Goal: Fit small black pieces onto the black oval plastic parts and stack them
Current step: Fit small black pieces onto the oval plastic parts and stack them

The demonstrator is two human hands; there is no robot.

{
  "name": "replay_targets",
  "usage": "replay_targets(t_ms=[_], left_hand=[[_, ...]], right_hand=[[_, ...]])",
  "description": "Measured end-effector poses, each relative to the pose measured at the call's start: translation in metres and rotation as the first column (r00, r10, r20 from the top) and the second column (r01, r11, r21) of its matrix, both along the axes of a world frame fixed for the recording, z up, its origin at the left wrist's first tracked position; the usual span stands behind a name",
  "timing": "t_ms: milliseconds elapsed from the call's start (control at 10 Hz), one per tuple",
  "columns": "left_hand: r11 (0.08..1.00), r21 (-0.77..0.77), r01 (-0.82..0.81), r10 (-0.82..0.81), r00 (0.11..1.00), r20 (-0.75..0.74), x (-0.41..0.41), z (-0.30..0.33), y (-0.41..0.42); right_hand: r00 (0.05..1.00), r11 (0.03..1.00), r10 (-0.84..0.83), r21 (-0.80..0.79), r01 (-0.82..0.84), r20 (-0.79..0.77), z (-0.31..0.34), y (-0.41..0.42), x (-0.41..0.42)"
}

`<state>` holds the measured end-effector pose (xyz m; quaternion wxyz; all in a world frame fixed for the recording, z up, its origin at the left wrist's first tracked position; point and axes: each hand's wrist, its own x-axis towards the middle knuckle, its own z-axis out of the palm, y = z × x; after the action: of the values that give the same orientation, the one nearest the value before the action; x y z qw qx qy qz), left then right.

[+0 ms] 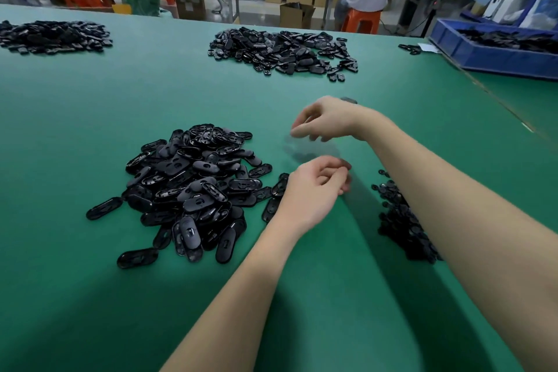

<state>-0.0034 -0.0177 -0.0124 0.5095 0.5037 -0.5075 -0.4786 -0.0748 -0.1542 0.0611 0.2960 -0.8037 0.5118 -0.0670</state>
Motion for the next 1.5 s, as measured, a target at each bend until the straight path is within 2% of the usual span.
replay_targets(t_ms=[100,200,300,400,500,700,800,900,1000,1200,1300,1500], left_hand=[[0.997,-0.064,0.032,-0.022,0.987,0.161,-0.002,0.001,0.001],[0.991,-0.118,0.068,-0.038,0.971,0.238,-0.002,0.004,0.005],[0.988,-0.136,0.077,-0.021,0.927,0.374,-0.004,0.007,0.007],[0.984,-0.159,0.078,0.002,0.894,0.449,-0.004,0.009,0.005],[0.979,-0.181,0.094,0.001,0.884,0.468,-0.004,0.009,0.005],[0.982,-0.184,-0.044,0.112,0.918,0.380,-0.001,-0.008,0.002],[0.980,-0.198,-0.005,0.094,0.893,0.440,-0.002,-0.004,0.001],[0.987,-0.139,0.081,0.002,0.856,0.518,-0.006,0.002,0.002],[0.996,-0.094,0.005,0.044,0.861,0.507,-0.001,-0.009,-0.006],[0.999,-0.049,-0.010,0.033,0.863,0.505,-0.009,-0.008,-0.009],[0.997,-0.077,-0.006,0.043,0.873,0.485,-0.009,-0.010,-0.007],[0.992,-0.125,0.014,0.030,0.940,0.340,-0.006,-0.002,0.003]], right_hand=[[0.964,0.960,0.210,0.223,-0.171,-0.163,0.011,0.027,0.013],[0.916,0.959,0.254,0.205,-0.197,-0.309,0.010,0.040,0.027],[0.916,0.982,0.187,0.101,-0.162,-0.355,0.005,0.047,0.033],[0.933,0.990,0.136,0.069,-0.119,-0.333,0.000,0.050,0.034],[0.945,0.990,0.137,0.072,-0.120,-0.298,-0.001,0.052,0.032],[0.970,0.995,0.100,0.041,-0.093,-0.222,-0.006,0.056,0.029],[0.973,0.996,0.092,0.008,-0.092,-0.211,-0.005,0.057,0.030],[0.980,0.997,0.067,-0.031,-0.074,-0.188,-0.007,0.059,0.032],[0.976,0.995,0.059,-0.065,-0.074,-0.211,-0.007,0.061,0.034],[0.953,0.984,0.069,-0.136,-0.113,-0.294,-0.005,0.064,0.035],[0.963,0.978,0.059,-0.180,-0.109,-0.262,-0.003,0.064,0.029],[0.999,0.951,0.037,-0.307,-0.043,-0.024,0.000,0.063,0.007]])
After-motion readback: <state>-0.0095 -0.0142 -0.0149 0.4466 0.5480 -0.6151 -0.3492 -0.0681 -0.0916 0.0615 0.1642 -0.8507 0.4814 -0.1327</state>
